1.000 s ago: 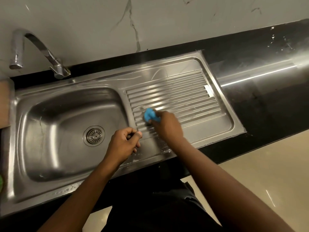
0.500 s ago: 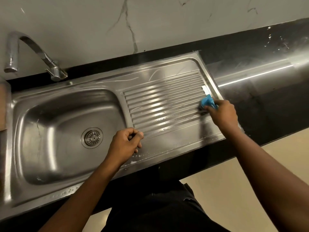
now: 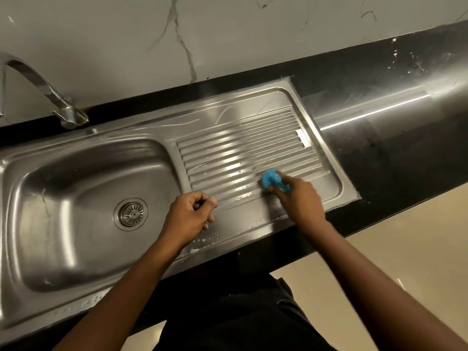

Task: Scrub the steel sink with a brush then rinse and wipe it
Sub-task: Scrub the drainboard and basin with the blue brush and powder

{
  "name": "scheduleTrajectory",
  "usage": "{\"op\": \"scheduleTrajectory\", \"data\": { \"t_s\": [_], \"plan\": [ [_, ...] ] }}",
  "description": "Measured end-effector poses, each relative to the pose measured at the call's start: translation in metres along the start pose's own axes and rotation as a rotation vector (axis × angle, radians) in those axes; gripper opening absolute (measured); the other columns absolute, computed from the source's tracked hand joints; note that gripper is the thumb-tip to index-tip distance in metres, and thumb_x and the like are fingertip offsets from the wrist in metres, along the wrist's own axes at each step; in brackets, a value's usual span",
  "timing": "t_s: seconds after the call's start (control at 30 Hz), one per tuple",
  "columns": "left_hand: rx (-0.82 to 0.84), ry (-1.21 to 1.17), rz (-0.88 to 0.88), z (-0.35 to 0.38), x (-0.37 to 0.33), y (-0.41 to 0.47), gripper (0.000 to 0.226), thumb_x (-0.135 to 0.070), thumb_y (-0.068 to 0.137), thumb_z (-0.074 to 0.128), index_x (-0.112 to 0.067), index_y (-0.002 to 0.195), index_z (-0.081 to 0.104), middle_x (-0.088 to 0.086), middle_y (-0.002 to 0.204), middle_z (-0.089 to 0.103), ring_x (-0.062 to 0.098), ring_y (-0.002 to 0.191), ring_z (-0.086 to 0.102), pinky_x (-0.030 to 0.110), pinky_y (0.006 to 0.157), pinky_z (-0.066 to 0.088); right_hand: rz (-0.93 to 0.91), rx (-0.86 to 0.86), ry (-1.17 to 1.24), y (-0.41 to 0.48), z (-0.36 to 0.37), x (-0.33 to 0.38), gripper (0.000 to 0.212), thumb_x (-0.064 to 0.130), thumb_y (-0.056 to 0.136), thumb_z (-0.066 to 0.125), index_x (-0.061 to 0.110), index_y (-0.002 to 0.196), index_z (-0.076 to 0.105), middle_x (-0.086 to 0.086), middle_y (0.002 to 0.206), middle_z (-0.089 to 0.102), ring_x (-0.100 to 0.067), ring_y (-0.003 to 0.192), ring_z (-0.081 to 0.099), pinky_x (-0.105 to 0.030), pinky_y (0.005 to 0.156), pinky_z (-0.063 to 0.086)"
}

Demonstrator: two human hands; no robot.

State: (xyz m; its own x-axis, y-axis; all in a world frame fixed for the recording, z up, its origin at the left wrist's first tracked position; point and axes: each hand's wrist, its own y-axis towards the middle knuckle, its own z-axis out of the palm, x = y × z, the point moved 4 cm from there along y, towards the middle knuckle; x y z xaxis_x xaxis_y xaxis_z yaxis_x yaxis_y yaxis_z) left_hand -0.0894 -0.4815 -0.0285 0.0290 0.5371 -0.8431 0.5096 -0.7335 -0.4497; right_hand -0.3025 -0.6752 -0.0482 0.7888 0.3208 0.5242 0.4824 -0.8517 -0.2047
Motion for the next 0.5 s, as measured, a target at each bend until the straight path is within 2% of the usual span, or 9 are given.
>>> {"op": "scheduleTrajectory", "data": {
  "t_s": [0.13,0.23,0.33,0.43,0.5],
  "plan": [
    [0.004,0.005,0.0,0.002,0.0,0.001,0.022,-0.03,0.102,0.065,-0.015,0.089,0.074,0.006,0.073,0.074,0.016,0.059,0.065,0.032,0.061,0.054,0.12,-0.09,-0.057,0.03,-0.055,-0.051,0.051,0.043,0.098,0.068,0.021,0.143,0.058,-0.011,0.118,0.072,-0.015,0.09,0.065,-0.034,0.077,0.056],
    [0.008,0.008,0.002,0.004,0.0,0.002,0.022,-0.03,0.102,0.065,-0.014,0.089,0.074,0.006,0.072,0.074,0.016,0.059,0.065,0.033,0.061,0.055,0.217,-0.136,0.005,0.043,-0.074,-0.071,0.055,0.044,0.097,0.069,0.018,0.144,0.058,-0.01,0.121,0.072,-0.018,0.094,0.068,-0.038,0.079,0.059],
    [0.012,0.003,-0.001,0.008,0.0,0.002,0.021,-0.029,0.102,0.065,-0.015,0.09,0.074,0.007,0.073,0.074,0.017,0.06,0.065,0.032,0.061,0.054,0.248,-0.157,0.097,0.039,-0.065,-0.066,0.05,0.04,0.097,0.069,0.018,0.141,0.059,-0.007,0.12,0.072,-0.012,0.089,0.066,-0.03,0.074,0.056],
    [0.027,0.008,0.002,0.014,-0.001,0.005,0.02,-0.03,0.102,0.065,-0.017,0.09,0.075,0.006,0.073,0.074,0.017,0.06,0.065,0.032,0.061,0.054,0.221,-0.135,0.135,0.021,-0.038,-0.042,0.047,0.038,0.098,0.068,0.019,0.14,0.06,-0.004,0.117,0.071,-0.001,0.077,0.062,-0.017,0.063,0.046],
    [0.038,0.013,0.006,0.019,-0.003,0.008,0.021,-0.03,0.102,0.065,-0.017,0.089,0.075,0.006,0.072,0.074,0.017,0.059,0.065,0.033,0.061,0.054,0.158,-0.087,0.157,0.005,-0.013,-0.015,0.05,0.042,0.097,0.067,0.019,0.141,0.06,-0.004,0.119,0.07,0.0,0.078,0.059,-0.017,0.069,0.046]
  ]
}}
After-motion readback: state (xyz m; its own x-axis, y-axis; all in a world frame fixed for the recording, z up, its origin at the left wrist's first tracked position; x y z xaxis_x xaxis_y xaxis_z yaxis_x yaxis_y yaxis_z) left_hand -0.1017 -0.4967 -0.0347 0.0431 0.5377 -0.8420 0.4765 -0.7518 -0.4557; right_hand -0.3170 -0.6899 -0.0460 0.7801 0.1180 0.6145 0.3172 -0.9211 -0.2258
